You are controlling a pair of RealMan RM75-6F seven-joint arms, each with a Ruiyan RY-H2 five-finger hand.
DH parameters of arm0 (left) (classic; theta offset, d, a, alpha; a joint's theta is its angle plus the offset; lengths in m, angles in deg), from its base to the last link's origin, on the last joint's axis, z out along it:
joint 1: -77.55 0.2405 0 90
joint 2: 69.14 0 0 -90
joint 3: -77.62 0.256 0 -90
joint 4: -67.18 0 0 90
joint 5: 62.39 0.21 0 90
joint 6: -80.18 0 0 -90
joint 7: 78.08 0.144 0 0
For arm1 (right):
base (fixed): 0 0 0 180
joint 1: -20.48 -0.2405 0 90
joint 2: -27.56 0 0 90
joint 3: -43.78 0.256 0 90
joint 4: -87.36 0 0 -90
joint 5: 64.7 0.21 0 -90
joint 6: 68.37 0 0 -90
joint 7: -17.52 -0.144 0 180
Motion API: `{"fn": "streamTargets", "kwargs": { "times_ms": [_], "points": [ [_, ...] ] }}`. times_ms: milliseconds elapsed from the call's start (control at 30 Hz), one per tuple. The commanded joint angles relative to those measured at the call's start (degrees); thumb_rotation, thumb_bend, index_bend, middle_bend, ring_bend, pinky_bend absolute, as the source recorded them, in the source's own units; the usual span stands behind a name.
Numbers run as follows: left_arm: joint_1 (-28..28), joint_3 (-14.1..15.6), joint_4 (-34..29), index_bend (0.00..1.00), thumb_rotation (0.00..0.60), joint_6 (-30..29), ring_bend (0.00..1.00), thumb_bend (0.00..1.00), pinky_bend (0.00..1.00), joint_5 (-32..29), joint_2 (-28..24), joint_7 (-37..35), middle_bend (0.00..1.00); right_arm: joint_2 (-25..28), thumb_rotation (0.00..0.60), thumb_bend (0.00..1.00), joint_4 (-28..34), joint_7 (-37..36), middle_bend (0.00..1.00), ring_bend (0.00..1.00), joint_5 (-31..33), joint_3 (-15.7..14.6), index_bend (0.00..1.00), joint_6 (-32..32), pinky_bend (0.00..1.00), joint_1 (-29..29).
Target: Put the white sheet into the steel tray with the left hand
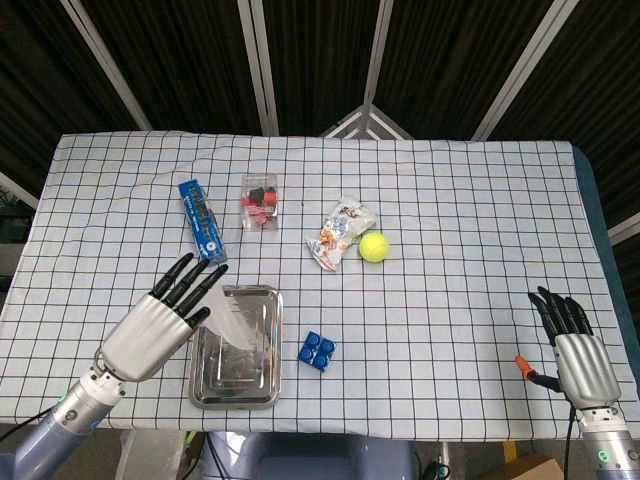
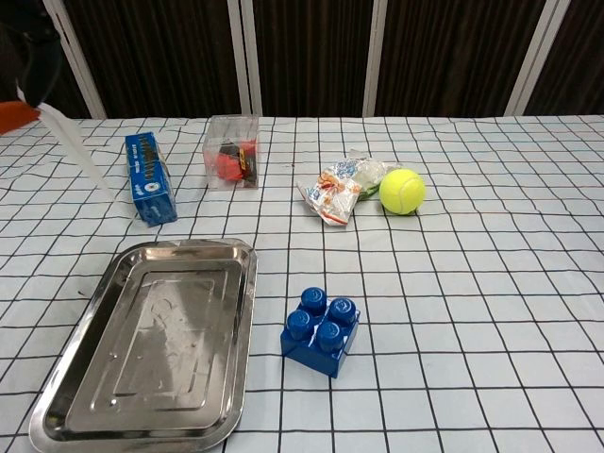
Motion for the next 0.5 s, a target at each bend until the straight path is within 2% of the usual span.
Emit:
{"fn": "streamTargets", "kwargs": {
  "times_ms": [33, 300, 500],
  "points": [
    [0.5, 2.62, 1.15, 0.57, 0.6, 1.81, 0.0, 0.58, 0.0, 0.91, 3.1, 1.7, 0.01, 0.03, 0.6, 0.31, -0.01, -0.03, 0.0, 0.0, -0.02, 0.0, 0.0, 0.0, 0.0, 0.0],
    [3.86, 8.06, 9.07, 0.57, 0.6, 2.83, 0.0, 0.58, 0.0, -0.27, 9.25, 0.44, 0.01, -0.04, 0.6, 0.31, 0.06, 0.54, 0.0, 0.0, -0.11, -0.1, 0.0, -0.28, 0.0, -0.13],
    [4.01, 9.96, 14.24, 0.57, 0.6, 4.87, 0.0, 0.57, 0.0, -0.1, 13.25, -0.77, 0.01, -0.07, 0.6, 0.31, 0.2, 0.85, 0.0, 0.0, -0.04, -0.14, 0.0, -0.32, 0.0, -0.11]
  ]
}}
